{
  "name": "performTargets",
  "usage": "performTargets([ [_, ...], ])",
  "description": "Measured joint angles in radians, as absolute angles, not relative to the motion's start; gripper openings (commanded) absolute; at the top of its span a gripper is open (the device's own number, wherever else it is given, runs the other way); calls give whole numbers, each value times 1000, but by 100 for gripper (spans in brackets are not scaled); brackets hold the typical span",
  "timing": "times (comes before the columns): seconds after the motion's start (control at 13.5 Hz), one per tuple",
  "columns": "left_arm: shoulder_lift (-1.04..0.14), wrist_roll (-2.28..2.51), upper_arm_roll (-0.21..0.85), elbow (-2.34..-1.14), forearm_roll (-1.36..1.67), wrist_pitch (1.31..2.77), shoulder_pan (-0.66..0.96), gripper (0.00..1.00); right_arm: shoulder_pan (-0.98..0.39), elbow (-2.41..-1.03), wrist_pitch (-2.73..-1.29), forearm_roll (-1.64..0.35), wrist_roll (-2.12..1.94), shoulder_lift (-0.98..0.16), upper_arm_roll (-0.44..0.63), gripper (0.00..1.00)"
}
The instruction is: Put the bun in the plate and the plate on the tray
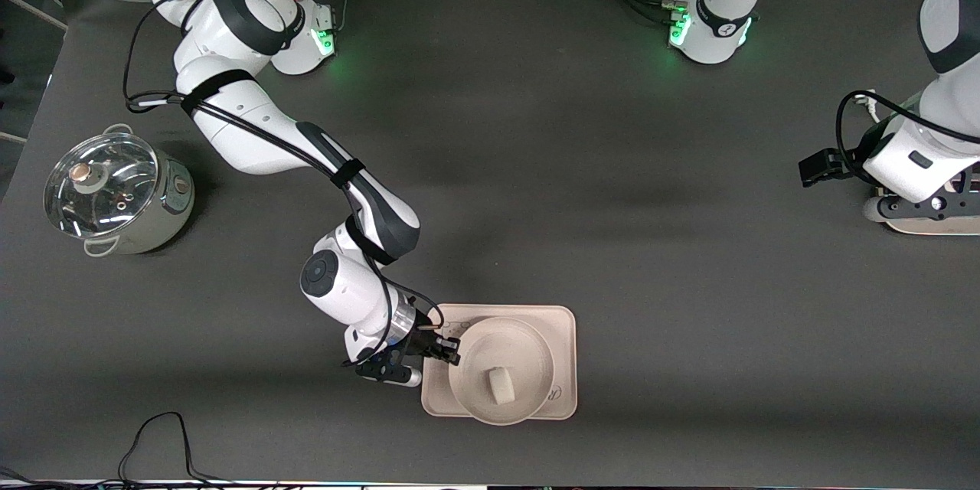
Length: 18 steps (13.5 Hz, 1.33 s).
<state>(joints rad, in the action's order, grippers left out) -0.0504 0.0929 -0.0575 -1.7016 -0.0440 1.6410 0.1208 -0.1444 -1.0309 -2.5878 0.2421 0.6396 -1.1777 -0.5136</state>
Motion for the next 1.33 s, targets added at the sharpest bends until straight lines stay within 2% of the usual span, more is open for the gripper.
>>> performTargets([
  [0.15, -50, 93, -58, -1702, -44, 1641, 121, 100, -150, -1035, -2581, 242, 602, -1182, -512, 7],
  [0.22, -51, 93, -58, -1702, -44, 1641, 121, 100, -155, -1040, -2576, 242, 597, -1187, -510, 49],
  [0.3, -51, 93, -58, -1702, -44, 1641, 121, 100, -159, -1046, -2576, 242, 595, -1190, -508, 97],
  [0.37, -51, 93, -59, -1702, -44, 1641, 120, 100, -163, -1049, -2576, 242, 595, -1192, -505, 100],
  [0.59, -51, 95, -64, -1701, -44, 1625, 114, 100, -164, -1043, -2572, 264, 589, -1190, -503, 100],
  [0.81, -50, 95, -68, -1695, -44, 1610, 82, 100, -163, -1019, -2460, 281, 587, -1146, -503, 100],
  [1.11, -43, 96, -70, -1690, -44, 1588, 37, 100, -159, -1008, -2302, 283, 577, -972, -459, 100],
  [1.33, -29, 96, -72, -1690, -44, 1580, 12, 100, -163, -1036, -2005, 217, 569, -763, -332, 100],
])
